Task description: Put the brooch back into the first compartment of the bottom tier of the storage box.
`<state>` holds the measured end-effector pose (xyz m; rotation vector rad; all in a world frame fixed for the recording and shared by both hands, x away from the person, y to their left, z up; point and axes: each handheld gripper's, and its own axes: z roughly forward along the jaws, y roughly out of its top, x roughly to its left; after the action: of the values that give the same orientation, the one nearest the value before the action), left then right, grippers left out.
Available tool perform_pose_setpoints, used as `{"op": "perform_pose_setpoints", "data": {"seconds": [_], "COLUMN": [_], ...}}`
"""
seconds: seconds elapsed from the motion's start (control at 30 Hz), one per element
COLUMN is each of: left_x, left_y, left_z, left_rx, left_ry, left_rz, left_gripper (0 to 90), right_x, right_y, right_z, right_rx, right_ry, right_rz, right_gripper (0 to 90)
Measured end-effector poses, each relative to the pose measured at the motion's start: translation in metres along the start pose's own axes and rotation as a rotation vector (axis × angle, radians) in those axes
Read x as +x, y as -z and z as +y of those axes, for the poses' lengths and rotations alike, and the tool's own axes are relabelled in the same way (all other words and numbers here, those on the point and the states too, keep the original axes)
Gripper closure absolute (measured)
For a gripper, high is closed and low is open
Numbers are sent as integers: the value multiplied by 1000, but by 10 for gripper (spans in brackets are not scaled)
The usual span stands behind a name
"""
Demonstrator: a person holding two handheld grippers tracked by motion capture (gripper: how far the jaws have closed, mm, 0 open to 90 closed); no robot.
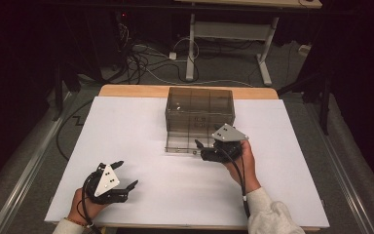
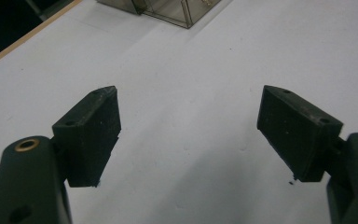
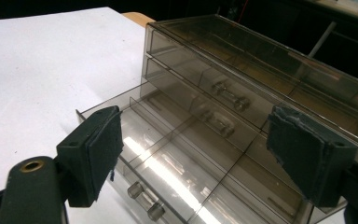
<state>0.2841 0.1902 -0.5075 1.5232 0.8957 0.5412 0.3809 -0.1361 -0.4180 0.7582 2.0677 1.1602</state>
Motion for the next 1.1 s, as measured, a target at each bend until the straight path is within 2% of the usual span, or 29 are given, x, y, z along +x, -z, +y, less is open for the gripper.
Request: {"op": "perform_pose_setpoints", "data": {"seconds": [0.2, 0.37, 0.77, 1.1], "left_x": [-1, -1, -2, -2], "left_y": [-1, -1, -1, 0], "left_z": [-1, 0, 0, 0], "left_rx": [7, 4, 2, 1], "left_ry": [-17, -15, -17, -15], "left_rz": [4, 5, 5, 3], "left_gripper": [205, 206, 206, 206], "right_x": [3, 2, -11, -18], "right_y": [11, 23, 55, 71], "right_z": [-3, -3, -6, -13], "right_rx": [-11, -17, -54, -48], "right_ry": [26, 50, 23, 44], "right_rz": [8, 2, -7, -14], "right_gripper": [205, 204, 208, 222]}}
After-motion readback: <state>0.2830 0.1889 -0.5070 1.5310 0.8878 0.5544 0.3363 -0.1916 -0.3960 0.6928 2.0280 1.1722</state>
